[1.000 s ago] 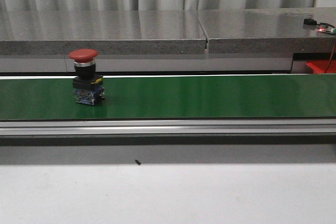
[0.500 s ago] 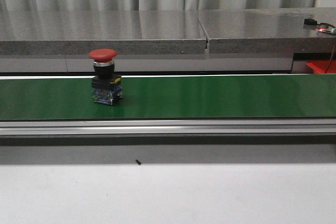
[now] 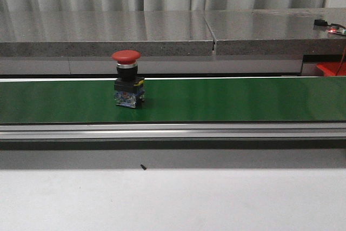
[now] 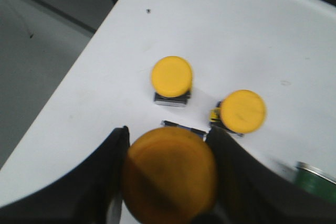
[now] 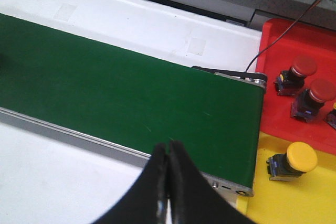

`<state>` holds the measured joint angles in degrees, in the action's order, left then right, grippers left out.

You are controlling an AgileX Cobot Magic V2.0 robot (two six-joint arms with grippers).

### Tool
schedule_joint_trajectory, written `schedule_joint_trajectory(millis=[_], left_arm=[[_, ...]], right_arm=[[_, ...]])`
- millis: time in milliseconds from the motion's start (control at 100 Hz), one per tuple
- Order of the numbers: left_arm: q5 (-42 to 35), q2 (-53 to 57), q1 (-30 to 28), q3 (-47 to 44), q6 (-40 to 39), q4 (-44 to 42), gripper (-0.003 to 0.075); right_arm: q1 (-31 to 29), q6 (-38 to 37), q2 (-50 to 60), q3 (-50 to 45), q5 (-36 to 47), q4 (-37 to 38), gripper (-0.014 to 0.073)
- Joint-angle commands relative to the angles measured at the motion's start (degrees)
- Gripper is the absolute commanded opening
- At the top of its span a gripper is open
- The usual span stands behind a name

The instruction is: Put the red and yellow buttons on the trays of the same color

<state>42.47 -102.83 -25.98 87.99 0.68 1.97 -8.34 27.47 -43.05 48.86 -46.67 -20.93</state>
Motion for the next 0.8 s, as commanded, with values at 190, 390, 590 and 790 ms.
schedule_joint_trajectory(millis=[190,390,590,790], left_arm=[[3.1,9.0,5.8,-1.3,1.0,2.9,0.0043],[0.3,12.3,9.5,-8.3,1.3,3.0,0.0043],[-0.6,12.5,13.2,-12.3,1.8,3.0,0.0043],[-2.6,12.5,15.5,-14.3,1.8,3.7,0.0044]], right_arm=[[0.0,0.6,0.4,1.4,3.2,-1.0,-0.0068],[0.0,0.6,0.4,1.4,3.2,-1.0,-0.0068],[0.0,0.6,0.4,1.4,3.2,-1.0,-0.0068],[0.0,0.6,0.4,1.4,3.2,-1.0,-0.0068]])
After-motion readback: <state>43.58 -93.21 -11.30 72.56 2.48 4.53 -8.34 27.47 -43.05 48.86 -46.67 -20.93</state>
